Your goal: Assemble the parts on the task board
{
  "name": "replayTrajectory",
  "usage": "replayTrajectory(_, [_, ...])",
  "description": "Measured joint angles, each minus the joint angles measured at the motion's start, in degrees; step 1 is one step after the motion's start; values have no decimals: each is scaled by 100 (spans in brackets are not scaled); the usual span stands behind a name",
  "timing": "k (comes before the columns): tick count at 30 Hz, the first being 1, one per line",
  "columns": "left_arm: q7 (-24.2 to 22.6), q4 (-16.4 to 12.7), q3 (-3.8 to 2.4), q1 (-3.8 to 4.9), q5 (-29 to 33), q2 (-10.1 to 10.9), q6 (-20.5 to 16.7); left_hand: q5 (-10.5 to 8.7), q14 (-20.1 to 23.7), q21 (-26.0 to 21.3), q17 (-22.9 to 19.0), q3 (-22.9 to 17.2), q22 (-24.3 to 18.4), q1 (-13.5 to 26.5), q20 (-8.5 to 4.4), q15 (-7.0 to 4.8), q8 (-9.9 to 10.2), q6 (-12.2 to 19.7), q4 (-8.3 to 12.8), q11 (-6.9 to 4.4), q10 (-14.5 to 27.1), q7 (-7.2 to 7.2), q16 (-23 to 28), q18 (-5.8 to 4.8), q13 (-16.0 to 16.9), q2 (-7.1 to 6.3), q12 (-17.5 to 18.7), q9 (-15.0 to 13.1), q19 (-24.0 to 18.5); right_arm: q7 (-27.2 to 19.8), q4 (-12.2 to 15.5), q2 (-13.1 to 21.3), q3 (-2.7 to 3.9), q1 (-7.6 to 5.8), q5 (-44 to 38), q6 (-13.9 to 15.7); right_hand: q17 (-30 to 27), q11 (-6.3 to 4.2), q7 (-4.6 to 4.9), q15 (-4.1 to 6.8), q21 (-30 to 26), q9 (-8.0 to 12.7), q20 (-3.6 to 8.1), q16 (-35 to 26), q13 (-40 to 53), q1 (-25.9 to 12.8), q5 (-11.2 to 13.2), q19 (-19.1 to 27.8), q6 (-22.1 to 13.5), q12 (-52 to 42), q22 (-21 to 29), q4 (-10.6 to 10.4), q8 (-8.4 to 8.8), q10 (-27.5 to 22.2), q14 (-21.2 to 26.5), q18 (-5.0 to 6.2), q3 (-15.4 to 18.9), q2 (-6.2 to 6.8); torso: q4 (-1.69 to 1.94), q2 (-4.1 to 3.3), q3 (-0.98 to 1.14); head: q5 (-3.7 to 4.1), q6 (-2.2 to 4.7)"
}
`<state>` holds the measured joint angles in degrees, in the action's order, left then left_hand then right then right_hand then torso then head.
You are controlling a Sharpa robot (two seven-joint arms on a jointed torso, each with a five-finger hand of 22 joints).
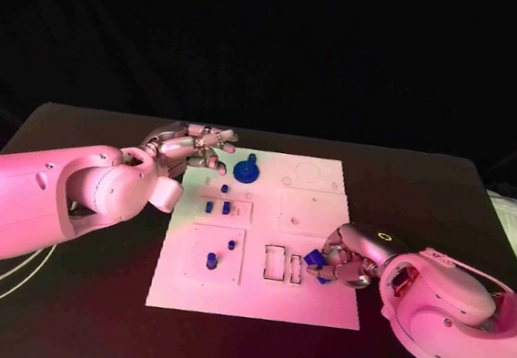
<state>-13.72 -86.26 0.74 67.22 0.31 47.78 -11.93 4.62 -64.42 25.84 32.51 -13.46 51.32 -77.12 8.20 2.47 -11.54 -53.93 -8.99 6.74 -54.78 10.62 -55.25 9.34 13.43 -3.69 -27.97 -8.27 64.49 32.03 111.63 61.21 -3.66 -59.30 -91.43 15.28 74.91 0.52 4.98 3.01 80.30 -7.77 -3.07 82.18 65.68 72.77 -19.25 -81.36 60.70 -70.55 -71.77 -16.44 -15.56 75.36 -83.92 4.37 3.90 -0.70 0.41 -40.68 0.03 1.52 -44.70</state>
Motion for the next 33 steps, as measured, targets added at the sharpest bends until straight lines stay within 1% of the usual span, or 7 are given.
replayTrajectory(6, [3, 5, 0, 0, 0, -8, 4, 0, 0, 0, 1, 0, -6, 0, 0, 0, -21, 0, 0, 0, 0, 0, 0, 0, -1, 0, 0, 5, 0, -95, 133, 2, 30, -86, 522, 525, 0, 1, -1, 28, 0, 0, 0, 0, 20, 16, -248, 0, -1, 0, 0, -1, 0, 1, -12, 0, 60, -60, 2, 3, -3, 4, 27])
replayTrajectory(12, [5, 6, 0, 0, 0, -12, 11, 0, 0, 0, 1, 0, -6, 0, 0, 0, -21, 0, 0, 0, 0, 0, 0, 0, -1, 0, 0, 5, 0, -163, 153, -147, 32, -102, 933, 736, -1, 2, -1, 28, 0, 0, 0, -1, 27, 1, -286, 0, -2, 0, 1, -14, 0, 2, -12, 0, 79, -75, 5, -1, -4, 3, 36])
replayTrajectory(20, [10, 2, 1, 0, 0, -12, 20, 0, 0, 0, 1, 0, -5, 0, 0, 0, -20, 0, 0, 0, 0, 0, 0, -1, -1, 0, 0, 5, 0, -177, 26, -457, 34, -87, 1207, 646, -1, -31, 2, 28, 0, 0, 20, -2, 62, -159, -330, -20, 1, 0, 0, -24, 0, 52, -12, 0, 214, -247, 6, -4, -5, -10, 29])
replayTrajectory(26, [13, -1, 1, 0, -1, -12, 24, 0, 0, 0, 1, 0, -5, 0, 0, 0, -20, 14, 0, -21, 21, 14, 0, 0, -2, 0, 0, 5, 0, -131, -62, -619, 32, -39, 1234, 480, -1, -52, 13, 70, 0, 0, 41, -2, 171, -219, -332, -39, 51, -8, -9, -24, -8, 93, -11, 1, 274, -307, 5, -5, -4, -20, 18])
replayTrajectory(30, [14, -2, 1, 0, -1, -12, 26, 0, 0, 0, 1, 0, -5, 0, 0, 0, -20, 21, 0, -21, 21, 21, 0, 0, -2, 0, 0, 5, 0, -67, -112, -684, 31, -26, 1207, 372, -1, -55, 6, 70, 0, -1, 62, -2, 212, -258, -329, -19, 60, -37, -9, -24, -46, 129, -12, 1, 321, -346, 2, -5, -4, -26, 13])
replayTrajectory(31, [14, -2, 1, 0, -1, -12, 26, 0, 0, 0, 1, 0, -5, 0, 0, 0, -20, 21, 0, -21, 21, 20, 0, 0, -2, 0, 0, 5, 0, -51, -119, -695, 31, -24, 1197, 350, -1, -55, 5, 70, 0, -2, 62, -2, 217, -273, -314, -19, 61, -37, -10, -40, -133, 130, -11, 1, 338, -360, 2, -5, -4, -27, 10])
replayTrajectory(33, [15, -3, 1, 0, -1, -13, 27, 0, 0, 0, 1, 0, -5, 0, 0, 0, -20, 21, 0, -21, 21, 21, 0, 0, -2, 0, 0, 5, 0, -18, -130, -722, 31, -21, 1171, 303, -1, -55, 3, 80, 0, -26, 62, -2, 242, -298, -260, -19, 63, -37, -17, -25, -172, 130, -2, 1, 386, -384, 1, -5, -1, -27, 5])
